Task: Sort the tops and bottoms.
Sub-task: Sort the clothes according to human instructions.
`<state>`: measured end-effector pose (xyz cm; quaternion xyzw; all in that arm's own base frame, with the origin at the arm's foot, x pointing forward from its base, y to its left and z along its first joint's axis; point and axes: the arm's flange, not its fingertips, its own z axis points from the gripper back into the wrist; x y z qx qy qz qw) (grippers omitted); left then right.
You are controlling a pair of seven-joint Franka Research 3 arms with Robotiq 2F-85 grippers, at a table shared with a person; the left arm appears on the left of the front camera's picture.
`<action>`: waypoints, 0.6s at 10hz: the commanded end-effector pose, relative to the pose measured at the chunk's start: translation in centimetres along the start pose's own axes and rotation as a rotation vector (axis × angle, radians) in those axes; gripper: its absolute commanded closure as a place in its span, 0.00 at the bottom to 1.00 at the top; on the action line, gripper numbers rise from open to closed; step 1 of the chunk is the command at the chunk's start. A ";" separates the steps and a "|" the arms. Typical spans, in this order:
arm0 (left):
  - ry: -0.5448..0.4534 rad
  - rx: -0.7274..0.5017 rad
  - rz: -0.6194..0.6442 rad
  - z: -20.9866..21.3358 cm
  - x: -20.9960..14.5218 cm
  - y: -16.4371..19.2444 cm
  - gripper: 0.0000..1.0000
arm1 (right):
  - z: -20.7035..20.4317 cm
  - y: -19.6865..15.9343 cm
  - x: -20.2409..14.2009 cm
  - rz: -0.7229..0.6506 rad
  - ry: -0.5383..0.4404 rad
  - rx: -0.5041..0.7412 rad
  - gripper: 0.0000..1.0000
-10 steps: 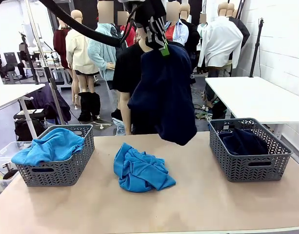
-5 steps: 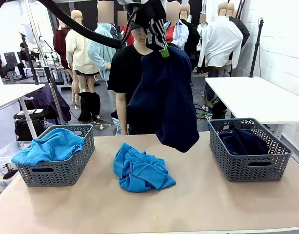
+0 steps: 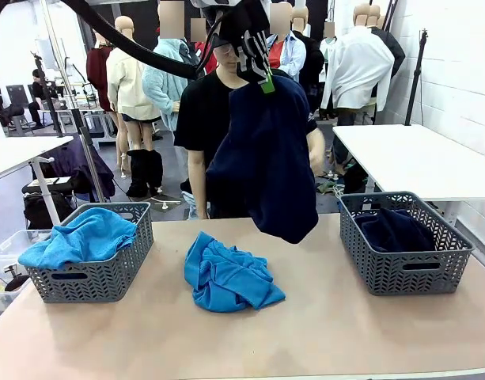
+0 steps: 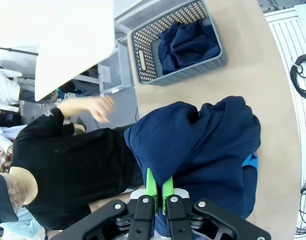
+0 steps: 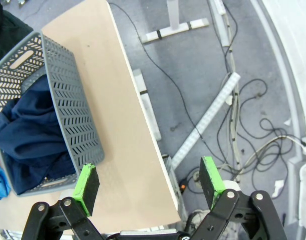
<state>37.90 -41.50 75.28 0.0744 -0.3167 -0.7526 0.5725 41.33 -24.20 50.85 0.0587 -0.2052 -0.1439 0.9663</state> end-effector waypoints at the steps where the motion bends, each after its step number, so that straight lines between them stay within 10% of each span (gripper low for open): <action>1: 0.000 0.006 -0.003 0.5 -0.1 0.0 1.00 | 0.1 0.0 -0.1 0.007 0.015 -0.017 0.00; 6: 0.000 0.006 -0.003 0.5 -0.1 0.0 1.00 | 0.1 0.0 -0.1 0.007 0.015 -0.017 0.00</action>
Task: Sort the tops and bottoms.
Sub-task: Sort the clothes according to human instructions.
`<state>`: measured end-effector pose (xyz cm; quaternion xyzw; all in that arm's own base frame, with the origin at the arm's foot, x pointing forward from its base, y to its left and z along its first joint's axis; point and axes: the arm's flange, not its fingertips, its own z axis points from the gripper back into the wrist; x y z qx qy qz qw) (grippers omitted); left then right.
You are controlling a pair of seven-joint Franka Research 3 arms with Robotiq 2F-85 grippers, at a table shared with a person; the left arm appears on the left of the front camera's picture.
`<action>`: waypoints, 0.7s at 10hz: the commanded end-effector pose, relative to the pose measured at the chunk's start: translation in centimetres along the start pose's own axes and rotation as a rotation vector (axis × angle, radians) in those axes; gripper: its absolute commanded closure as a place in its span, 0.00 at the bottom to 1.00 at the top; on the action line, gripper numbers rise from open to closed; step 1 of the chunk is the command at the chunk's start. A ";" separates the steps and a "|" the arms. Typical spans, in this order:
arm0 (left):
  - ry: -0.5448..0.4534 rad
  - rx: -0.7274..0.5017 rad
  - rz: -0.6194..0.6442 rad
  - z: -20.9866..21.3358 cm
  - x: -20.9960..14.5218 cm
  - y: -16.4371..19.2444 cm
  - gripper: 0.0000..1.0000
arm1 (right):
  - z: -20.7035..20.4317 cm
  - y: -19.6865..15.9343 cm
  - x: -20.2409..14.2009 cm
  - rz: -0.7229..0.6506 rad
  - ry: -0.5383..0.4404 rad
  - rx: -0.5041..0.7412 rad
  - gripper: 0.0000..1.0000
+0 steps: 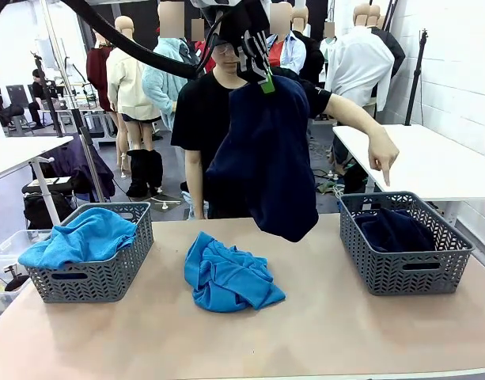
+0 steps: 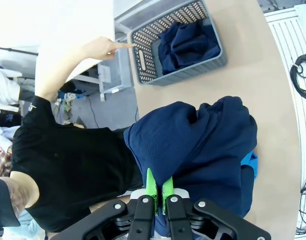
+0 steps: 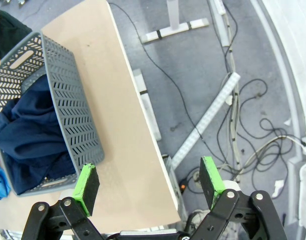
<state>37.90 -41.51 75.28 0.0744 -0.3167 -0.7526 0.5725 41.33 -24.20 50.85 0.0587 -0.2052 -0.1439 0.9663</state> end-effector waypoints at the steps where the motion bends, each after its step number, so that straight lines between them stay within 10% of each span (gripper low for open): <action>1: 0.000 0.006 -0.003 0.5 -0.1 0.0 1.00 | 0.1 0.0 -0.1 0.007 0.015 -0.017 0.00; 7: 0.000 0.006 -0.003 0.5 -0.1 0.0 1.00 | 0.1 0.0 -0.1 0.007 0.015 -0.017 0.00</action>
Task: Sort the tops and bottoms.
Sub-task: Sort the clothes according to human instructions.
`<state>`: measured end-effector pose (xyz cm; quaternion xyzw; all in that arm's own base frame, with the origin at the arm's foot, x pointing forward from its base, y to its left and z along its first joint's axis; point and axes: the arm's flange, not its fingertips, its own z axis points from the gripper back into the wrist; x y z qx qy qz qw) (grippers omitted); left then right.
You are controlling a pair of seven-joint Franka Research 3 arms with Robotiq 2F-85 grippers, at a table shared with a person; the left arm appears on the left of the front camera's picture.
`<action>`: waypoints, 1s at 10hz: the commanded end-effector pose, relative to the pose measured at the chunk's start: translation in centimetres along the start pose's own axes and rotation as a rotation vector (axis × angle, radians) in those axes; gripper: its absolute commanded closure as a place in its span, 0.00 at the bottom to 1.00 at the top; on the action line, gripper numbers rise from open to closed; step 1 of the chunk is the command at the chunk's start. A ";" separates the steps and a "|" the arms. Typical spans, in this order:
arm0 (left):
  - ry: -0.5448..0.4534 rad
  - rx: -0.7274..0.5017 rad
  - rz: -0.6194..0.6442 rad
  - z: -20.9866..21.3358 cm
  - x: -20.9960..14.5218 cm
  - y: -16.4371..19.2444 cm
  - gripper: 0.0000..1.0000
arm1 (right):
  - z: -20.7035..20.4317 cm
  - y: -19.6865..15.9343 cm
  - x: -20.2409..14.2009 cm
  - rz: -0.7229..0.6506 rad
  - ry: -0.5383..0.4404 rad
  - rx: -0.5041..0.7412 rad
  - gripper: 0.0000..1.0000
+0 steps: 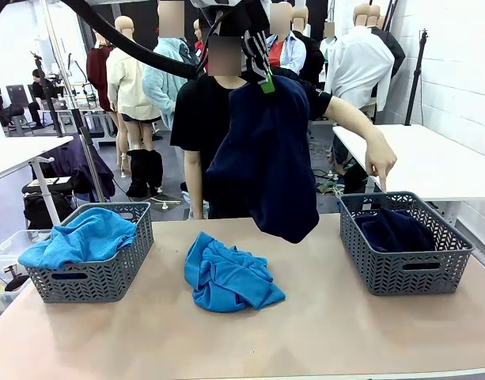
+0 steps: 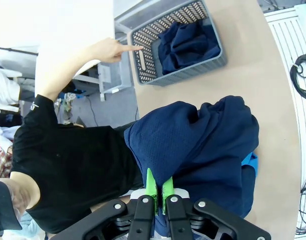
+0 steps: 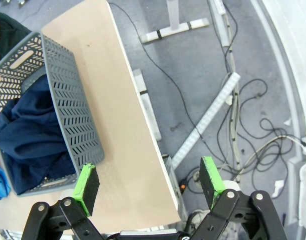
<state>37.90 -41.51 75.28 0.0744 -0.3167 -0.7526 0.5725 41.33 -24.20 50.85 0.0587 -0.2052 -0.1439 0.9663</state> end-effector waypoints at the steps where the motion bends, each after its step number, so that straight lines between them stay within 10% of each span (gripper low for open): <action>1: 0.000 0.006 -0.003 0.5 -0.1 0.0 1.00 | 0.1 0.0 -0.1 0.007 0.015 -0.017 0.00; 10: -0.118 0.072 -0.038 -2.5 3.1 2.9 1.00 | 0.1 0.0 -0.1 0.007 0.015 -0.017 0.00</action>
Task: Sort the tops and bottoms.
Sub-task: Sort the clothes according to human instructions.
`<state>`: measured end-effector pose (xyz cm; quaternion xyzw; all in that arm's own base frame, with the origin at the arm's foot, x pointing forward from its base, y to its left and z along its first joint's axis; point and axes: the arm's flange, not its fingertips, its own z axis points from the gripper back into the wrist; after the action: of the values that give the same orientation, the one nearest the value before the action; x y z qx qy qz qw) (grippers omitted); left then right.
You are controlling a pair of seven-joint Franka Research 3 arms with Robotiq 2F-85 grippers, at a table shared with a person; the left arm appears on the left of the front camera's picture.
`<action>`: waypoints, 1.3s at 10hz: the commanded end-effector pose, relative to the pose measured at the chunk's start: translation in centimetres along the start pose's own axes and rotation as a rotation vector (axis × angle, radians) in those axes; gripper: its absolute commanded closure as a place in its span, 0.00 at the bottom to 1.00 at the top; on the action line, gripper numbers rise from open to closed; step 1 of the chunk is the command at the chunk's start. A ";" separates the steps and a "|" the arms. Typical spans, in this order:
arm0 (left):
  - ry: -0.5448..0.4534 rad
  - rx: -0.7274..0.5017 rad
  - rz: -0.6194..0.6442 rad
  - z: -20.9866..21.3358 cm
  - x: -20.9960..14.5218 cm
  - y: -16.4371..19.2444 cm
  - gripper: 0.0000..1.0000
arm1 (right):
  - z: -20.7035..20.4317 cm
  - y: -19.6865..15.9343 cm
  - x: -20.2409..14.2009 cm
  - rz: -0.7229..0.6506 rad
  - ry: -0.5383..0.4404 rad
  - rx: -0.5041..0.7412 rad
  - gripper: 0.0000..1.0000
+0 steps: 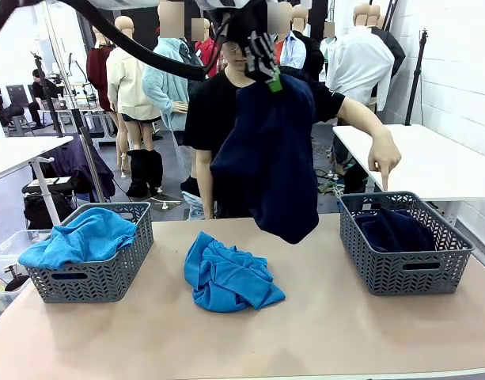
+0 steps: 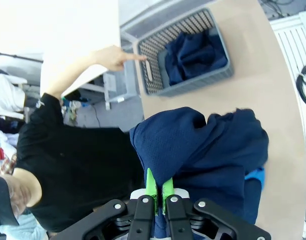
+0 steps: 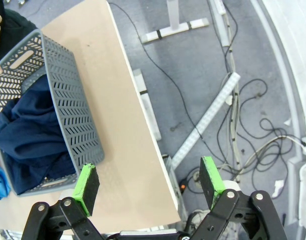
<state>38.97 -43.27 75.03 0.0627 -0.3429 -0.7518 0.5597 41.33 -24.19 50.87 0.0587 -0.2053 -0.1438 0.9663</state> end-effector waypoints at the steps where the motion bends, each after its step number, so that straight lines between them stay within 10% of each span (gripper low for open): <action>1: -0.098 0.041 -0.066 -2.7 3.4 3.1 1.00 | 0.1 0.0 -0.1 0.007 0.015 -0.017 0.00; 12: -0.558 0.090 -0.183 -27.0 18.2 13.6 1.00 | 0.1 0.0 -0.1 0.007 0.015 -0.017 0.00; 13: -0.454 0.130 -0.163 -21.3 12.5 2.8 1.00 | 0.1 0.0 -0.1 0.007 0.015 -0.017 0.00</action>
<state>47.75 -64.96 61.33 -0.0627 -0.4980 -0.7728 0.3884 41.33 -24.20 50.85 0.0585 -0.2050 -0.1439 0.9664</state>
